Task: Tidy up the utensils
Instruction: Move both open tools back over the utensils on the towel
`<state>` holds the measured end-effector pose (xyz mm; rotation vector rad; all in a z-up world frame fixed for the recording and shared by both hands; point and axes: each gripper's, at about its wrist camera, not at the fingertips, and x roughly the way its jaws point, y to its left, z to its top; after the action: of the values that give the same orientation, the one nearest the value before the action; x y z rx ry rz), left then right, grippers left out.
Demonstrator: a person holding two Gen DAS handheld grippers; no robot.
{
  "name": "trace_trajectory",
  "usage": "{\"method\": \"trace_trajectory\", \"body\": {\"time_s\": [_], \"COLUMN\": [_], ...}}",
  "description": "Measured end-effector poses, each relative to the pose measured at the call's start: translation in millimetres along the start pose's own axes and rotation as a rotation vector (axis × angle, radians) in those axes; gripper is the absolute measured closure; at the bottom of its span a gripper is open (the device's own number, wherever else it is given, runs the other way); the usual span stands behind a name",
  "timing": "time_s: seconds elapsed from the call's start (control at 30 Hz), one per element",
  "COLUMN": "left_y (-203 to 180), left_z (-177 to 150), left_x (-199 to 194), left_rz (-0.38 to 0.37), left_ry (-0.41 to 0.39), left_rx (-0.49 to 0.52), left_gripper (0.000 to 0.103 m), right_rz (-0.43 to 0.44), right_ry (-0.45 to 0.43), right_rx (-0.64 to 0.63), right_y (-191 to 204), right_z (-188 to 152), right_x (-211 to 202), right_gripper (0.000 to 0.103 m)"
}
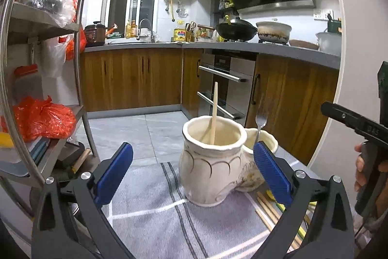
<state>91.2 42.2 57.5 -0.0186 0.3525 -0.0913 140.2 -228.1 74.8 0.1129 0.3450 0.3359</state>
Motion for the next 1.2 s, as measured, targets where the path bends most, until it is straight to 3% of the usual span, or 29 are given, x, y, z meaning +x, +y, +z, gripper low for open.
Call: {"method": "trace_trajectory", "body": {"time_s": [0.67,1.2], "left_y": [-14.7,-53.2], "left_z": [-36.9,-75.6], "left_x": [-19.4,19.4], "left_rz": [-0.025,-0.019], "left_ry": [0.082,0.311], "left_rx": [0.013,0.021], "left_gripper": [0.005,0.006], "right_rz": [-0.046,-0.093], "right_ry": [0.083,0.130], "right_rx": [0.000,0.006], "right_y": [-19.1,-37.1], "right_z": [-52.9,-70.6], "right_x": [-32.8,-28.1], "right_gripper": [0.005,0.005]}}
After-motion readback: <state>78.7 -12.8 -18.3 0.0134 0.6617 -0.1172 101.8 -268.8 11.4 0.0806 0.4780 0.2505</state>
